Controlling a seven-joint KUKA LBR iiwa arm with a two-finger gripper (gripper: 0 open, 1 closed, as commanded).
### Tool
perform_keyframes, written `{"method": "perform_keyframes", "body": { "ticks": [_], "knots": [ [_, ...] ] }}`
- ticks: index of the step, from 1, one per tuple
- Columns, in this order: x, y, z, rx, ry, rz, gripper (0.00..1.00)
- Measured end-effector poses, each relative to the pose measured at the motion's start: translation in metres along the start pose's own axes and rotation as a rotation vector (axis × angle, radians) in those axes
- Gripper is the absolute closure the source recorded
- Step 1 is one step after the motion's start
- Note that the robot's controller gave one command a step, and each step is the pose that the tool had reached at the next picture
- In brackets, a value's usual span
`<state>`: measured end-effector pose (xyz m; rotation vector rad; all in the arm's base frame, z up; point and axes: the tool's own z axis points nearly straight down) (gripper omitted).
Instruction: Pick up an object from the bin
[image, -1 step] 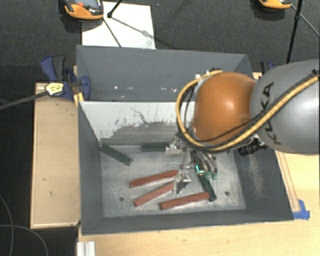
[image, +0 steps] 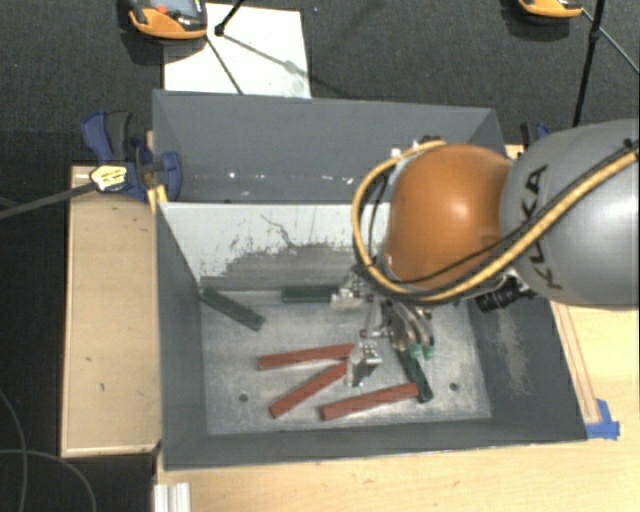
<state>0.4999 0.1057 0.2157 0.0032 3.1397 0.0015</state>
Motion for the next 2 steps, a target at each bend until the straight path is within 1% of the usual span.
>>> {"method": "perform_keyframes", "body": {
  "ticks": [1, 2],
  "knots": [
    [-0.013, -0.002, 0.038, -0.002, -0.010, -0.034, 0.00],
    [-0.006, -0.005, 0.109, 0.000, -0.004, -0.077, 0.00]
  ]
}}
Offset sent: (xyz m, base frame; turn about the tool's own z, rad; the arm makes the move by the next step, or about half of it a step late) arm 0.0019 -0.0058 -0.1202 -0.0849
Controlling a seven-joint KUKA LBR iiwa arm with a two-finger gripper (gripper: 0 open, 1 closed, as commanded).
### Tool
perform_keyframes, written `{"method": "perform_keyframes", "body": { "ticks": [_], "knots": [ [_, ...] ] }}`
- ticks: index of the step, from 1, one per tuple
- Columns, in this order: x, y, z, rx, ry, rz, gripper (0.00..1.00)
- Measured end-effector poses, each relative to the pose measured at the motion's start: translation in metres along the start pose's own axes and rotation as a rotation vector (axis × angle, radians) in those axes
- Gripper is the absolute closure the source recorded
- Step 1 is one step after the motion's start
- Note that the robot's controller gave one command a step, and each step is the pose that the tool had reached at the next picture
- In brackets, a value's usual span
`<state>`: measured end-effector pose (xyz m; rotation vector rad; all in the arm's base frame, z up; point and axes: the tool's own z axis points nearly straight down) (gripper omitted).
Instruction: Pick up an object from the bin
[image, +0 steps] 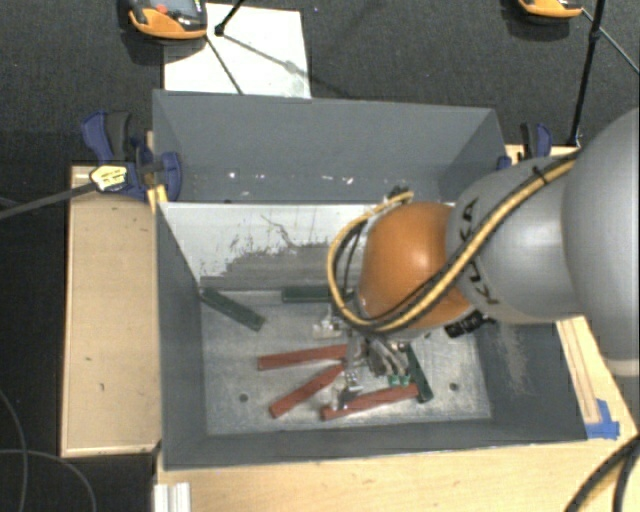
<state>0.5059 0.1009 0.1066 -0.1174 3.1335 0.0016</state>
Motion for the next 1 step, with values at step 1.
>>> {"method": "perform_keyframes", "body": {
  "ticks": [1],
  "knots": [
    [-0.0248, 0.0048, 0.0326, -0.001, 0.008, -0.144, 1.00]
  ]
}}
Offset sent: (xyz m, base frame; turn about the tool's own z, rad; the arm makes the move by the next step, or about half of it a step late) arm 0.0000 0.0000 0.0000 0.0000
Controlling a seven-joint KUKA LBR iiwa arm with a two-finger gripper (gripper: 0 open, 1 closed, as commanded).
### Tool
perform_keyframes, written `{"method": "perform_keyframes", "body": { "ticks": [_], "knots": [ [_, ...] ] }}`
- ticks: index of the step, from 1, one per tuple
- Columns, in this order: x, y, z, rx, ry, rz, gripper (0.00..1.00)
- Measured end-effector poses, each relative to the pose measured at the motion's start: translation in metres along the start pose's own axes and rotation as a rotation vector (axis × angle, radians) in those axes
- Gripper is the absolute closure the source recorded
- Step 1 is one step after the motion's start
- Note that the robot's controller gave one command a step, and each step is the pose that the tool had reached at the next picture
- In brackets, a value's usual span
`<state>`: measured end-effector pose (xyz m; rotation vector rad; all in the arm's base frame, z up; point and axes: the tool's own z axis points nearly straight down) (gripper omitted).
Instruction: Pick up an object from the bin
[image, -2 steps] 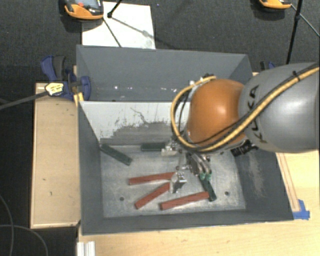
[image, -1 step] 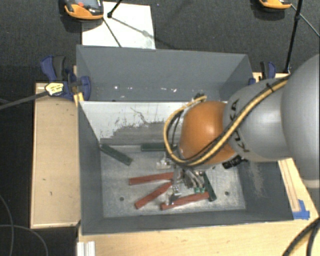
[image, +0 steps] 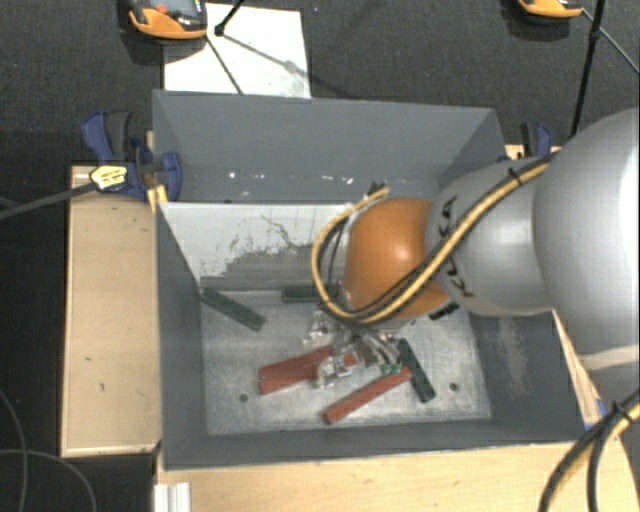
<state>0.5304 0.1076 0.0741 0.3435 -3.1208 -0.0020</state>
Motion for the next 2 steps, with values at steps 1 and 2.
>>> {"method": "perform_keyframes", "body": {
  "ticks": [1, 2],
  "knots": [
    [0.000, 0.000, 0.000, 0.000, 0.000, 0.001, 1.00],
    [-0.020, -0.023, -0.164, 0.002, -0.009, -0.019, 1.00]
  ]
}}
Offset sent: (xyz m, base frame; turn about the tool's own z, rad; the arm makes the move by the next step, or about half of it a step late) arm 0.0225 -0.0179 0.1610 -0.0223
